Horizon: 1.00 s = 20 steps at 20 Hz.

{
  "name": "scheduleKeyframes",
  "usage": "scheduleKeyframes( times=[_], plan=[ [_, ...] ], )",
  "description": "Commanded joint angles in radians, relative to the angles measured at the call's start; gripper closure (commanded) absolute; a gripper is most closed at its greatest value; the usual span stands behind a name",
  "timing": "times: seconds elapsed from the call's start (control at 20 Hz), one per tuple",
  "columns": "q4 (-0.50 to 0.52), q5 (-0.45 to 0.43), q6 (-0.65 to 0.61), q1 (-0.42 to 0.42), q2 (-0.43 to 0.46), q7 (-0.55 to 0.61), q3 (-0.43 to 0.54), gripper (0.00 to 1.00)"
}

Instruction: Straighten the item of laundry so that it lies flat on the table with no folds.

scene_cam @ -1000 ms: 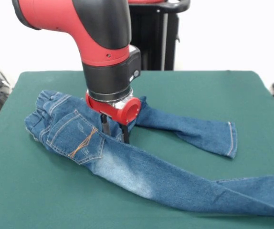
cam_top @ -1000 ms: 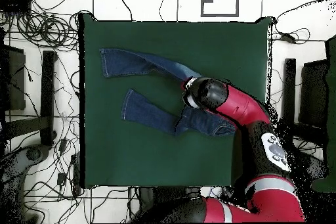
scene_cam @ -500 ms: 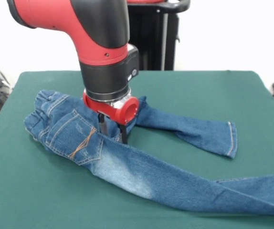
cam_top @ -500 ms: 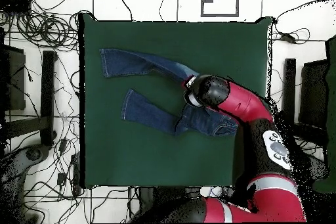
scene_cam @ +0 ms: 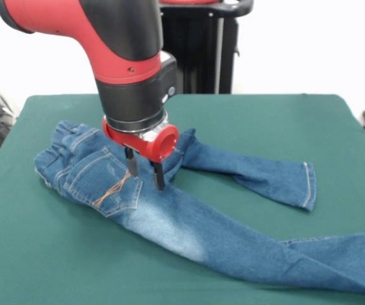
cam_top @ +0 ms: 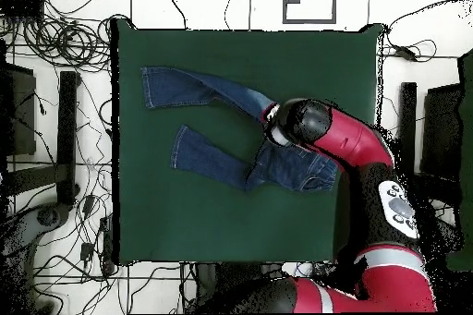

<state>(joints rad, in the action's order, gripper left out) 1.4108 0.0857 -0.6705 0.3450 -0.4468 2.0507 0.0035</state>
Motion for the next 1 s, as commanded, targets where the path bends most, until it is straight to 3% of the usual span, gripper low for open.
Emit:
scheduleKeyframes(
  times=[0.05,0.4,0.7,1.0],
  plan=[
    [-0.06,-0.046,-0.148,0.009,0.023,-0.061,0.082,0.0],
    [-0.084,-0.056,-0.182,-0.004,0.02,-0.042,0.072,0.0],
    [-0.032,-0.046,-0.12,-0.034,0.005,0.018,0.062,0.0],
    [0.021,0.0,-0.049,-0.018,0.024,0.036,0.117,0.0]
  ],
)
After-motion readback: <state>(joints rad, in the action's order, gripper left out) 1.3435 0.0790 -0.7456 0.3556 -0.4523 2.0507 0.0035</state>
